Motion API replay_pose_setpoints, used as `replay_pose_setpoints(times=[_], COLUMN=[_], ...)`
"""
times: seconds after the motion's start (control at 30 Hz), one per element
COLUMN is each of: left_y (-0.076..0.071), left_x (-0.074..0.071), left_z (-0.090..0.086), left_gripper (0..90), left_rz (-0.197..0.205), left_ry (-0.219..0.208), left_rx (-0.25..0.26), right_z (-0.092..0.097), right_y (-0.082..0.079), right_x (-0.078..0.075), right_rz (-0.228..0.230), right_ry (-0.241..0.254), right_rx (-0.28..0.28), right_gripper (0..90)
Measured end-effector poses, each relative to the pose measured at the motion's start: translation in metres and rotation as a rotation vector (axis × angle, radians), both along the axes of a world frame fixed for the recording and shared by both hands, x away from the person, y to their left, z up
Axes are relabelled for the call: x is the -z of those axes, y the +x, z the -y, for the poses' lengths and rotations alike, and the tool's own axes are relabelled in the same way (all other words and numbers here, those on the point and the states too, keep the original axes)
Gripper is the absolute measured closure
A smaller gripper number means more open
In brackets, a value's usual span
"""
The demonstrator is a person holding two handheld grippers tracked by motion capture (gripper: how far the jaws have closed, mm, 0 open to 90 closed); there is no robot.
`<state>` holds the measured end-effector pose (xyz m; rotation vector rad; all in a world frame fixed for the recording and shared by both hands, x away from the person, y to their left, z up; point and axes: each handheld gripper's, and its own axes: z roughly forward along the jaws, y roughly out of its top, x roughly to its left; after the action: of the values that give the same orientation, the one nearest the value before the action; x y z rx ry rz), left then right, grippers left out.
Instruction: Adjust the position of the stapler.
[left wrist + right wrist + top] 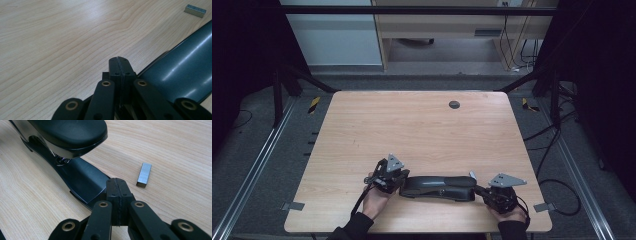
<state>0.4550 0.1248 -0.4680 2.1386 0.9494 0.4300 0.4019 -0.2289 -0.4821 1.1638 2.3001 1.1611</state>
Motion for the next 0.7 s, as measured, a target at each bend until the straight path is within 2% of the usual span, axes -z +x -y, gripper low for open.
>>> replay_pose_setpoints(times=[0.13, 0.27, 0.47, 0.57, 0.7], left_y=[-0.005, -0.010, -0.012, -0.012, -0.015], left_x=[-0.001, -0.003, -0.005, -0.006, -0.012], left_z=[0.000, -0.001, -0.003, -0.005, -0.009], left_gripper=[89.6, 89.6, 89.5, 89.2, 82.9], left_rz=[-0.012, -0.005, -0.007, 0.016, 0.049], left_ry=[0.009, 0.016, 0.007, 0.022, 0.024], left_rx=[0.013, 0.008, 0.006, -0.016, -0.037], right_z=[0.000, -0.001, -0.001, 0.000, 0.001], right_y=[0.000, 0.000, 0.000, 0.000, 0.000], right_x=[0.000, 0.000, 0.000, 0.000, -0.001], right_rz=[-0.007, -0.009, -0.007, -0.009, -0.006], right_ry=[0.003, 0.002, 0.003, 0.010, 0.019], right_rx=[0.000, 0.002, 0.003, 0.007, 0.019], right_gripper=[90.0, 90.0, 90.0, 90.0, 90.0])
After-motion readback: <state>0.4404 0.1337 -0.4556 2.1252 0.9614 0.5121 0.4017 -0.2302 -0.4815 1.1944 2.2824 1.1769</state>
